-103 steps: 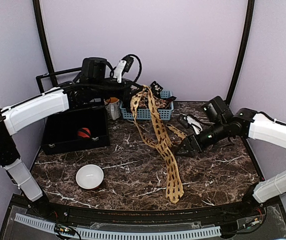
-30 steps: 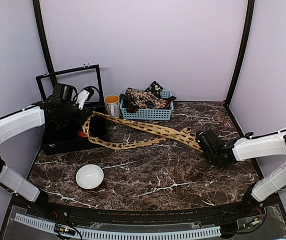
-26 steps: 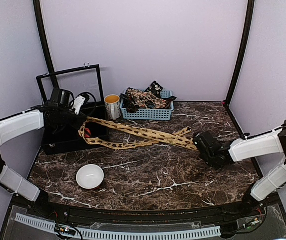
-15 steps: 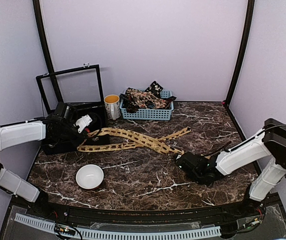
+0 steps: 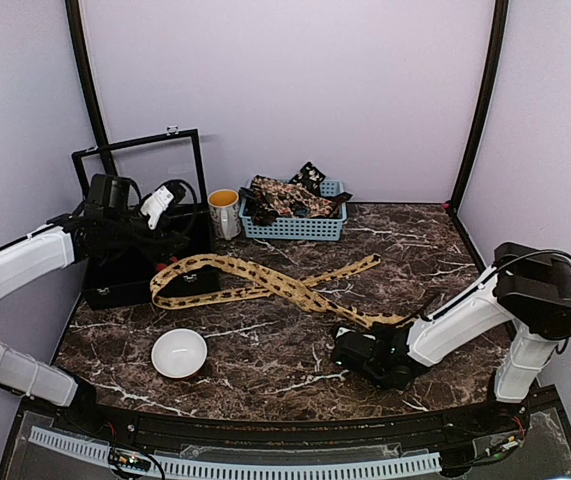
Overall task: Roll the ties
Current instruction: Flatten out the tie at the center of the board.
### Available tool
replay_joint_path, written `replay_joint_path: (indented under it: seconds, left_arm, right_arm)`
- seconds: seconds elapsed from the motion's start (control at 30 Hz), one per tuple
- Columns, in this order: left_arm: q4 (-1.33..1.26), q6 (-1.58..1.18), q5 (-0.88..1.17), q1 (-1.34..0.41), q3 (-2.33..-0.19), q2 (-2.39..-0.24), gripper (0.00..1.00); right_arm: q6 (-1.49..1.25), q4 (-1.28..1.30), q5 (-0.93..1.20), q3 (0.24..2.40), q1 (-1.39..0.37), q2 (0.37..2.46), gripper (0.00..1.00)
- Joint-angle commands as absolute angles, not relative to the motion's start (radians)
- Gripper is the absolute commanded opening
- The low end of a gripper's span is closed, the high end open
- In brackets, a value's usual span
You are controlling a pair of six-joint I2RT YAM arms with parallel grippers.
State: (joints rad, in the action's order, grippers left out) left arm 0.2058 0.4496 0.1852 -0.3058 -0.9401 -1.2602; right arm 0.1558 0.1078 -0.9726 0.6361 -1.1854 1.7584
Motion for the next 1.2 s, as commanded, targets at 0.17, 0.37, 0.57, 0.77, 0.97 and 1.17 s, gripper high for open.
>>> replay_joint_path:
  seconds: [0.17,0.37,0.57,0.77,0.97,1.17]
  left_arm:
    - [0.312,0.43,0.527,-0.515,-1.321,-1.682,0.75]
    - [0.366,0.391,0.518,-0.54,-1.602,-1.95,0.76]
    - [0.508,0.356,0.469,-0.541,-1.799,-2.127,0.75]
    - [0.551,0.39,0.593,-0.541,-1.819,-2.178,0.75]
    - [0.549,0.271,0.65,-0.542,-1.938,-2.281,0.71]
    - [0.546,0.089,0.661,-0.543,-2.049,-2.375,0.69]
  right_arm:
    - [0.067,0.237,-0.838,0.652,-1.217,1.794,0.17]
    - [0.044,0.322,-0.812,0.713,-1.219,1.683,0.59]
    - [-0.008,0.46,-0.757,0.828,-1.218,1.606,0.77]
    - [-0.114,0.517,-0.581,0.936,-1.175,1.462,0.8]
    - [-0.412,0.536,-0.192,0.972,-0.88,1.352,0.78]
    - [-0.657,0.455,0.139,0.865,-0.655,1.362,0.68]
